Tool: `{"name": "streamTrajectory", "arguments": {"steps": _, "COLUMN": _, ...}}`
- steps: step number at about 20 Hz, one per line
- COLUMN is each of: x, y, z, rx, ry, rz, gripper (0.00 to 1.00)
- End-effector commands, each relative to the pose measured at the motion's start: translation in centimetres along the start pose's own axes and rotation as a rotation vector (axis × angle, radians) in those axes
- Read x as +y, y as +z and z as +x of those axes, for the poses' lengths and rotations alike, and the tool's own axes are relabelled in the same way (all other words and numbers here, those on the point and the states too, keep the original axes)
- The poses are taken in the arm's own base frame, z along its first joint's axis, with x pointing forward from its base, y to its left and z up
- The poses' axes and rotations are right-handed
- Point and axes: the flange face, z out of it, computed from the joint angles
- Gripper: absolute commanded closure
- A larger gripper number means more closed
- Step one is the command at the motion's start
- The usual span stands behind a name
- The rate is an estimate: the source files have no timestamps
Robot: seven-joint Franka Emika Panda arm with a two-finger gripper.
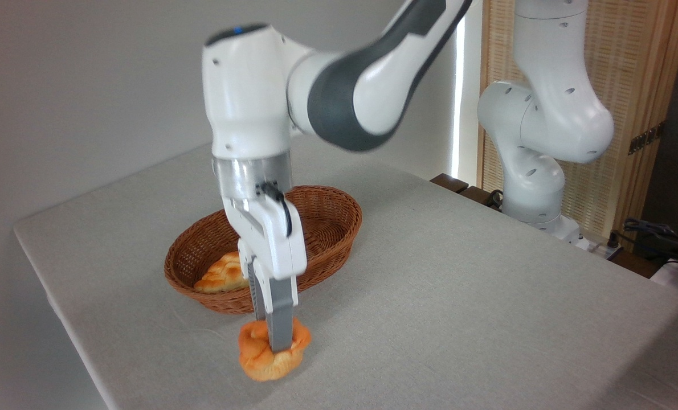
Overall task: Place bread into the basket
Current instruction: 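Carry the orange bun over the wicker basket and lower it inside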
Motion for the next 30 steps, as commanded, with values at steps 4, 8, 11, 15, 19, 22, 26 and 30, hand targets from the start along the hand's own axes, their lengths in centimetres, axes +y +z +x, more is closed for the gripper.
{"name": "streamTrajectory", "arguments": {"steps": 4, "x": 1.8, "y": -11.5, "z": -0.4, "rx": -0.113, "ry": 0.013, "rz": -0.142, "gripper": 0.69}}
{"name": "streamTrajectory", "arguments": {"steps": 8, "x": 11.4, "y": -12.9, "z": 1.8, "rx": -0.129, "ry": 0.068, "rz": -0.219, "gripper": 0.65}}
{"name": "streamTrajectory", "arguments": {"steps": 11, "x": 17.5, "y": -12.4, "z": 4.6, "rx": -0.148, "ry": 0.04, "rz": -0.252, "gripper": 0.61}}
{"name": "streamTrajectory", "arguments": {"steps": 15, "x": 22.7, "y": -8.7, "z": 10.2, "rx": -0.207, "ry": 0.033, "rz": -0.272, "gripper": 0.61}}
{"name": "streamTrajectory", "arguments": {"steps": 19, "x": 24.1, "y": -6.2, "z": 12.2, "rx": -0.207, "ry": -0.005, "rz": -0.269, "gripper": 0.23}}
{"name": "streamTrajectory", "arguments": {"steps": 22, "x": 23.9, "y": -5.8, "z": 12.3, "rx": -0.213, "ry": -0.004, "rz": -0.272, "gripper": 0.0}}
{"name": "streamTrajectory", "arguments": {"steps": 26, "x": 23.6, "y": -5.5, "z": 12.0, "rx": -0.216, "ry": -0.008, "rz": -0.276, "gripper": 0.0}}
{"name": "streamTrajectory", "arguments": {"steps": 30, "x": 23.4, "y": -5.5, "z": 12.0, "rx": -0.216, "ry": -0.01, "rz": -0.277, "gripper": 0.0}}
